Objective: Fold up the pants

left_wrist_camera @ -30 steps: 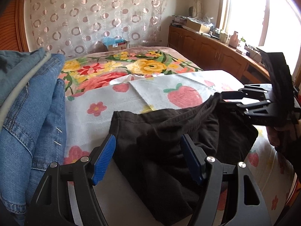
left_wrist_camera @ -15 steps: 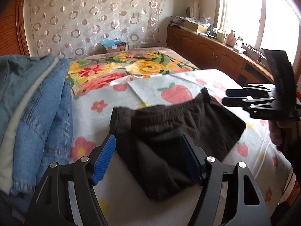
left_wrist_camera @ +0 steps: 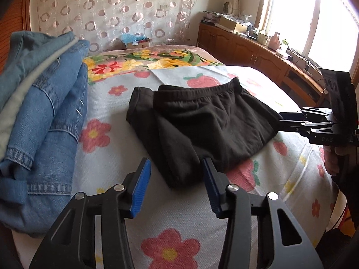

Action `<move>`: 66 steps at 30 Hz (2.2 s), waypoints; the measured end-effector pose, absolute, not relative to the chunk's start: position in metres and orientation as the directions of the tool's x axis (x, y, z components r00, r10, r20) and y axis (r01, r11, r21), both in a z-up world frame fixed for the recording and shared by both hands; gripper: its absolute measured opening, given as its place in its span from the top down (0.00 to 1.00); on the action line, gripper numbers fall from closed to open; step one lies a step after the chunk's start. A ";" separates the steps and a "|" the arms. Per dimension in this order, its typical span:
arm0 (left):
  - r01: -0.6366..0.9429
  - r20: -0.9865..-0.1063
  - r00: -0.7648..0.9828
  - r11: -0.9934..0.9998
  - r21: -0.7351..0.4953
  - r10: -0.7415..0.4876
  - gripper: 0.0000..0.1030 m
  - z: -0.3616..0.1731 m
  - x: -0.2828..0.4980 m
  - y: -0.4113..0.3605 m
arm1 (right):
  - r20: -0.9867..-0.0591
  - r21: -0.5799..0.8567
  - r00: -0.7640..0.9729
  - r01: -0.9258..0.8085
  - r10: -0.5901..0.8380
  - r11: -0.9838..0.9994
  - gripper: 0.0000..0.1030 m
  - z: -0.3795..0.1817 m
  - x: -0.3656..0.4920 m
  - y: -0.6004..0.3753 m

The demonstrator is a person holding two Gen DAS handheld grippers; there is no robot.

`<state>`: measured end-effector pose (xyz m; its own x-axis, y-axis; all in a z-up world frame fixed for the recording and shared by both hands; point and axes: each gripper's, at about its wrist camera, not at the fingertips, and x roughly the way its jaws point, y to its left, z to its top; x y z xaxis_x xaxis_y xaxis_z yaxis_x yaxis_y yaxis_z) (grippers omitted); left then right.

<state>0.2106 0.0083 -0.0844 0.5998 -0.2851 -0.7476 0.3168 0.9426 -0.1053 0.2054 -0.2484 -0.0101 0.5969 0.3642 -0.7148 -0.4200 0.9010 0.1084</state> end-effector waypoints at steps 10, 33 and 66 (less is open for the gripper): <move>0.298 -0.767 0.584 0.949 -0.101 -0.266 0.53 -0.096 0.212 0.008 | -0.717 0.129 0.577 -0.441 0.391 0.888 0.91 -0.011 0.212 -0.242; 0.269 -0.721 0.639 0.956 -0.117 -0.268 0.89 -0.080 0.197 0.014 | -0.702 0.076 0.619 -0.427 0.352 0.901 0.93 -0.006 0.200 -0.243; 0.346 -0.705 0.640 0.934 -0.092 -0.306 0.89 -0.069 0.067 -0.021 | -0.639 0.112 0.685 -0.369 0.351 0.923 0.93 0.012 0.050 -0.276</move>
<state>0.0672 -0.0211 -0.0693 0.6401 -0.3062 -0.7046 0.3456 0.9339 -0.0919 0.0500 -0.2761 0.0118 0.6846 0.3514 -0.6386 -0.3689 0.9227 0.1124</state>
